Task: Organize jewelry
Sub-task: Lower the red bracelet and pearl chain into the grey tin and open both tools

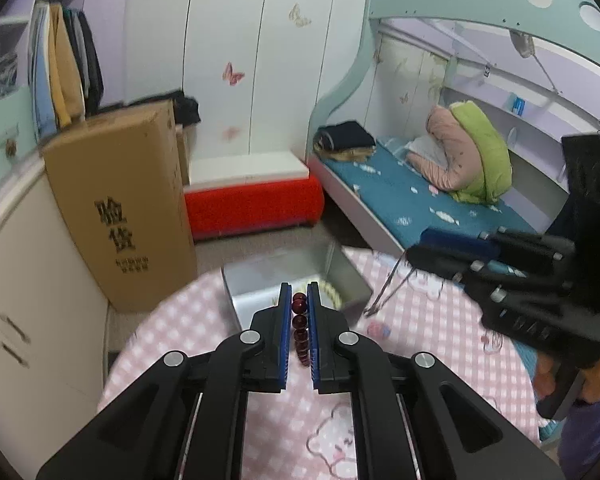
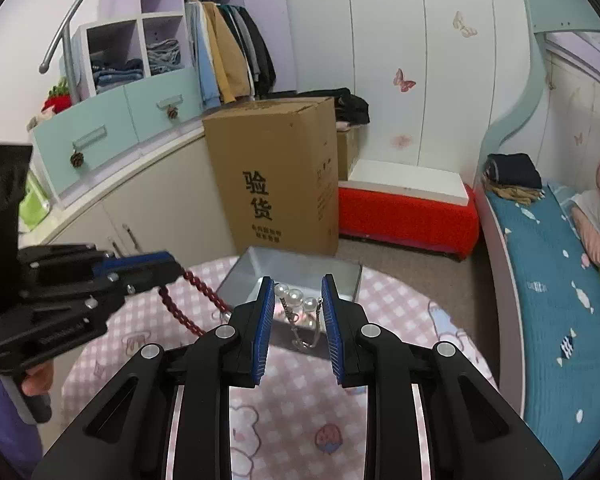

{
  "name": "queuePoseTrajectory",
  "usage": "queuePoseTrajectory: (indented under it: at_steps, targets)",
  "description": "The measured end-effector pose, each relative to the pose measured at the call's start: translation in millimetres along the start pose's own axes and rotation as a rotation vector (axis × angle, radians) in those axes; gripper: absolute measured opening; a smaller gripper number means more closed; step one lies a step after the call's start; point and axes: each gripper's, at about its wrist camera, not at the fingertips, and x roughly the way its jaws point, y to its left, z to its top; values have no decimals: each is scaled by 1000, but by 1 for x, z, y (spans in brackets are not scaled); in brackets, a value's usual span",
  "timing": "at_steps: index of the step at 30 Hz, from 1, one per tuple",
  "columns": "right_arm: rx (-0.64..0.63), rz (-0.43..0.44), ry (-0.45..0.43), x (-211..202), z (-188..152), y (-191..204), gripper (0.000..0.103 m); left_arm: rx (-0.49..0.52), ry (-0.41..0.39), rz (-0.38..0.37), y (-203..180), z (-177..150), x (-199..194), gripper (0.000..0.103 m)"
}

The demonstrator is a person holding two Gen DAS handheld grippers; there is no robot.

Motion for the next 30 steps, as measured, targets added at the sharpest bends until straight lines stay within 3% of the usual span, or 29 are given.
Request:
queuePoseTrajectory:
  at_steps: [11, 24, 30]
  targets:
    - [48, 21, -7, 27, 23, -10, 25, -13, 4, 25, 8, 37, 32, 6]
    - [70, 35, 57, 68, 14, -20, 25, -67, 160, 25, 28, 10, 105, 6]
    - [76, 40, 80, 80, 8, -21, 25, -74, 193, 22, 30, 1, 116, 6]
